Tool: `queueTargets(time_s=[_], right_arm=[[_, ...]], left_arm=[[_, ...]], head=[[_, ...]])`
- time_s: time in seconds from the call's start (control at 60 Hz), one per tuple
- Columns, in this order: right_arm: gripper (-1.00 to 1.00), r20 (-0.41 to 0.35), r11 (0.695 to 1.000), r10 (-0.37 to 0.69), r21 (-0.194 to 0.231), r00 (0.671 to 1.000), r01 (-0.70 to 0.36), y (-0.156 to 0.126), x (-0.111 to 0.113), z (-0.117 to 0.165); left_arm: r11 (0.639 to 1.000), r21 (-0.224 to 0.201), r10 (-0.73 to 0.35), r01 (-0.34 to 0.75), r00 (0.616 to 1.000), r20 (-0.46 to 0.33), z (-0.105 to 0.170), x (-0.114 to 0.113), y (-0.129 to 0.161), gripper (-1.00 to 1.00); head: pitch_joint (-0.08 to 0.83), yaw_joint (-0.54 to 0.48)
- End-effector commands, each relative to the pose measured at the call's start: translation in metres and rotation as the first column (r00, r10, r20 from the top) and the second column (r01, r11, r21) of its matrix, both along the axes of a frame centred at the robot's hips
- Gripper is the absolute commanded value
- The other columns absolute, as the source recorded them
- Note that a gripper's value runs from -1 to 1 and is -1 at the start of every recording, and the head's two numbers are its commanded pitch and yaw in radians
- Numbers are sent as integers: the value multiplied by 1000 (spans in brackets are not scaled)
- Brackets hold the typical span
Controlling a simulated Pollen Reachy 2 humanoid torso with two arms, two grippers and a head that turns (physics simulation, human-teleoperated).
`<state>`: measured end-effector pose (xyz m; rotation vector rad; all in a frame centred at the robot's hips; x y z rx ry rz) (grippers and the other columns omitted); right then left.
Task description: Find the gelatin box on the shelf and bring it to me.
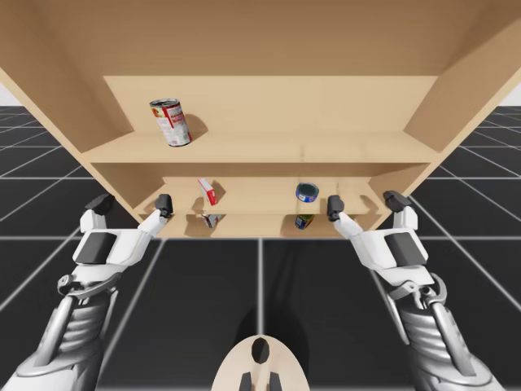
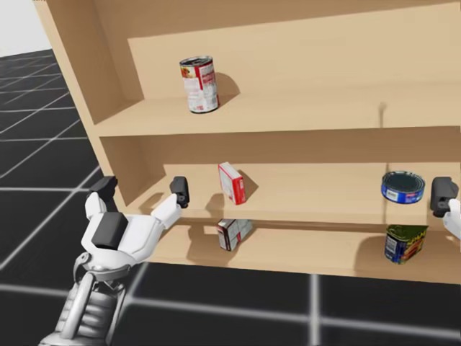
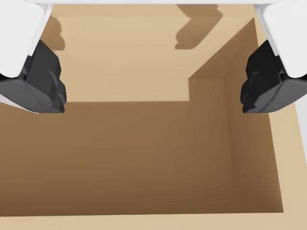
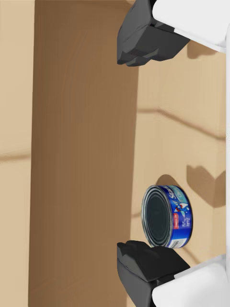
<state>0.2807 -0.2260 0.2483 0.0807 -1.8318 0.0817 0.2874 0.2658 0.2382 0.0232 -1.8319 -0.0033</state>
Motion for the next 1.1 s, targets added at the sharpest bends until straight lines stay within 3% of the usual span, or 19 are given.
queueTargets(time_s=[0.017,0.133,0.233,0.333,0.417,0.533,0.733,0.9,0.933,1.1], right_arm=[[-1000,-4,1000,1,12,1000,-1,2,0,-2],[-1000,-2,1000,-1,15,1000,1,2,0,-1],[-1000,-3,1000,-4,16,1000,4,1,1,-1],[-1000,-2,1000,-4,19,1000,4,0,1,-1],[-1000,-4,1000,-4,19,1000,4,0,1,-2],[-1000,-4,1000,-5,19,1000,5,0,2,-2],[-1000,-4,1000,-8,18,1000,8,-1,3,-2],[-1000,-6,1000,-11,18,1000,11,-1,3,-3],[-1000,-5,1000,-12,19,1000,12,-1,3,-3],[-1000,-5,1000,-14,19,1000,14,-2,4,-3]], left_arm=[[1000,-4,-16,16,1000,-1,0,0,-2,-1000],[993,-49,-110,109,994,-15,5,-6,-9,-1000],[970,-78,-237,231,969,-72,15,-16,-19,-1000],[928,-115,-367,354,922,-123,23,-24,-28,-1000],[875,-158,-482,458,858,-181,24,-21,-35,-1000],[852,-130,-523,507,823,-222,23,-3,-37,-1000],[831,-125,-555,543,791,-257,25,32,-36,-1000],[838,-111,-541,534,789,-291,24,65,-34,-1000],[848,-84,-522,523,798,-301,22,74,-34,-1000],[841,-75,-527,536,778,-341,12,97,-39,-1000]], head=[[437,276],[439,272],[434,261],[432,254],[434,253],[430,261],[428,268],[430,268],[430,267],[433,264]])
